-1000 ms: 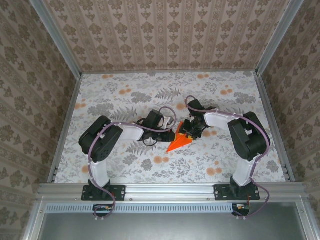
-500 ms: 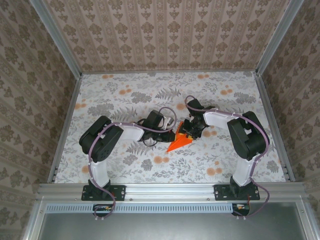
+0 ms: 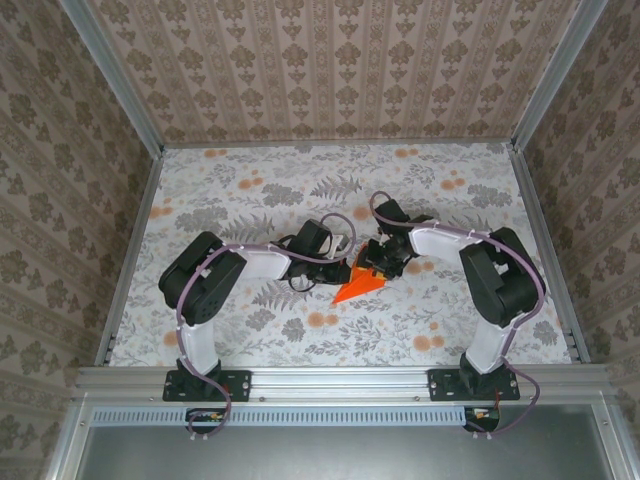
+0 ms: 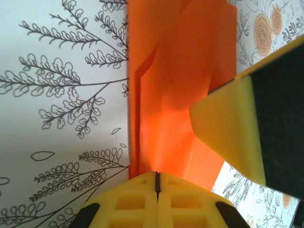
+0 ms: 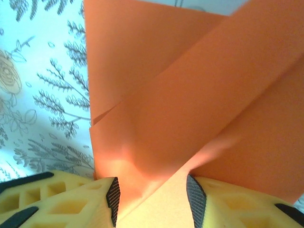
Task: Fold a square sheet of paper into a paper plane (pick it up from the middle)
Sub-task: Fourth fold the wing at the center of the table.
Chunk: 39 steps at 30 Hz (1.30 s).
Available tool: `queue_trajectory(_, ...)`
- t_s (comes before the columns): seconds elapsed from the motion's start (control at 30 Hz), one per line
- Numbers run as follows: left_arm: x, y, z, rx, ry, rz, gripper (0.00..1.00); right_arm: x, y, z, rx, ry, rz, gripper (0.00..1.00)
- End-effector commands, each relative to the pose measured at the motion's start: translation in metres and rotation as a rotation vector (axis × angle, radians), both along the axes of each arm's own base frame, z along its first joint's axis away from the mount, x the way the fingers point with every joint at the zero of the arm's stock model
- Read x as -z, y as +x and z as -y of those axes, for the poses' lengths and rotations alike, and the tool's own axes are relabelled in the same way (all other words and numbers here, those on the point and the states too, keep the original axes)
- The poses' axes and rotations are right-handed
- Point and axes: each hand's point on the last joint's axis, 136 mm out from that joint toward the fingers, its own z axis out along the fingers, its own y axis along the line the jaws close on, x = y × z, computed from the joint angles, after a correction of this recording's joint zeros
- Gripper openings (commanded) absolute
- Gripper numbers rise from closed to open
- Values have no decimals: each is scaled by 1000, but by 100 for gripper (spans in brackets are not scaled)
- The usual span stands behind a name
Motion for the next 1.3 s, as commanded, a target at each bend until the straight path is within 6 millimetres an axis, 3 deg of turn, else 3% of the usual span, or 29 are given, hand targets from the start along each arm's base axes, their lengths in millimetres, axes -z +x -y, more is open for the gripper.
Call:
queue_trajectory(0.0,44,-28,-32,10,184,-112,0,-21,-10,9,-8,-5,30,48)
queue_trajectory(0.17,47,-29,-31,14,194,-119,0,-69,0,3,-25,101,188,49)
queue_trajectory(0.3,49,-30,-32,17,202,-123,0,-71,1,-1,-52,129,223,42)
queue_trajectory(0.43,50,-30,-32,14,211,-127,0,-56,1,-14,-74,204,207,19)
queue_trajectory(0.53,51,-30,-33,12,215,-127,0,-44,5,-23,-78,246,203,10)
queue_trajectory(0.87,50,-28,-33,8,225,-128,0,-9,13,-34,-88,276,151,6)
queue_trajectory(1.27,59,-32,-44,-11,288,-156,0,36,-5,-15,-119,200,122,2)
